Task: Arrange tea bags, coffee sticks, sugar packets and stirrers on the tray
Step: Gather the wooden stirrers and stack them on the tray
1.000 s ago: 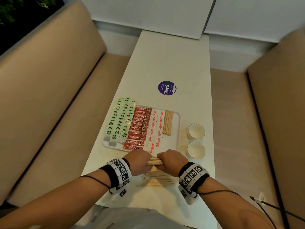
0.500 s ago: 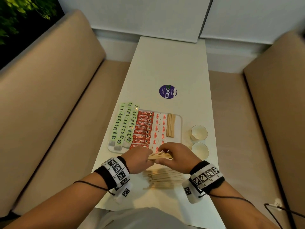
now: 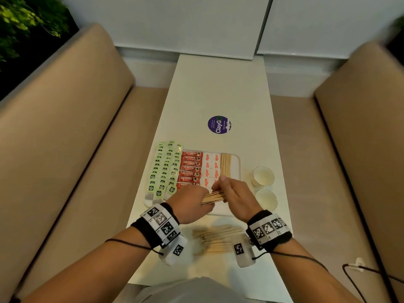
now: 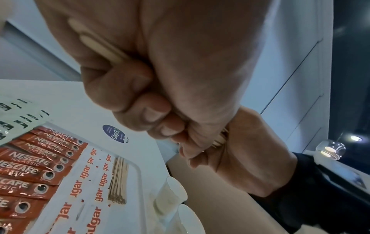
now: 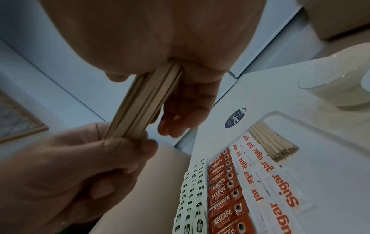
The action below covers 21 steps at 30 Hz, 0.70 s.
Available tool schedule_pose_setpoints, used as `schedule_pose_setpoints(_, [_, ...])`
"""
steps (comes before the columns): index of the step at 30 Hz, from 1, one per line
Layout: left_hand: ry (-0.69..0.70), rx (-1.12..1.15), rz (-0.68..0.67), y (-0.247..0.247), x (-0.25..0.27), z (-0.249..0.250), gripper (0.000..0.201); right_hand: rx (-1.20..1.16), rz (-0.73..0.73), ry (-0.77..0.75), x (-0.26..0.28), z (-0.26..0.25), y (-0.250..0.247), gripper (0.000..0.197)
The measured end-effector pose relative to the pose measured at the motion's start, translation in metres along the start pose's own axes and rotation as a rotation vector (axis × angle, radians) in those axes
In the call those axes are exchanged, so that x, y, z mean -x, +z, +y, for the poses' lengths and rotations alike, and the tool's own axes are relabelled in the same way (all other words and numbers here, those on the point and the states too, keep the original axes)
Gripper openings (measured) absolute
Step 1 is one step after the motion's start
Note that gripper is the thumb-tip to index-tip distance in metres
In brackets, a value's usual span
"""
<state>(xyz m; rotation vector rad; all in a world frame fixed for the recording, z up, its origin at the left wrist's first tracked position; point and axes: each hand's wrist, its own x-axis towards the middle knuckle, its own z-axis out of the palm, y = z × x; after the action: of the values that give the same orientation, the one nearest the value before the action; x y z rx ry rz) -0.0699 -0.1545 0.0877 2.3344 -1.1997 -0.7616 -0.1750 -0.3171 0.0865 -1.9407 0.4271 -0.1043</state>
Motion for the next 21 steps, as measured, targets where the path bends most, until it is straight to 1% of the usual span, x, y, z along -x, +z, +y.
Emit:
schedule_pose_setpoints(1, [0.012,0.002,0.01,0.0,0.0,0.002,0.013,0.008,0.005,-0.002,0.0,-0.002,0.004,0.069])
schedule_pose_setpoints(3, [0.027,0.004,0.03,-0.002,-0.001,0.0,0.012,0.03,0.002,0.0,-0.001,-0.004,0.005,0.06])
schedule_pose_setpoints(5, [0.01,0.004,0.034,-0.003,-0.001,-0.005,0.016,0.036,-0.018,0.004,-0.003,-0.004,0.001,0.052])
schedule_pose_setpoints(8, [-0.012,0.033,0.048,-0.005,0.001,-0.006,0.018,-0.003,0.004,0.009,-0.005,-0.008,-0.003,0.047])
schedule_pose_setpoints(10, [0.01,0.064,0.057,-0.005,0.001,-0.005,0.023,0.053,-0.017,0.019,-0.006,-0.011,0.002,0.042])
schedule_pose_setpoints(12, [0.022,0.09,0.05,-0.006,0.002,-0.003,0.029,0.107,-0.022,0.053,-0.008,-0.009,0.007,0.039])
schedule_pose_setpoints(14, [0.016,0.107,0.036,-0.008,0.003,-0.004,0.032,0.099,-0.006,0.087,-0.01,-0.008,0.008,0.038])
schedule_pose_setpoints(17, [0.022,0.134,-0.016,-0.011,0.004,-0.006,0.042,0.111,0.002,0.083,-0.011,-0.008,0.007,0.036])
schedule_pose_setpoints(21, [-0.035,0.201,-0.054,-0.02,0.005,-0.015,0.038,0.113,0.049,0.096,-0.012,-0.007,0.006,0.036])
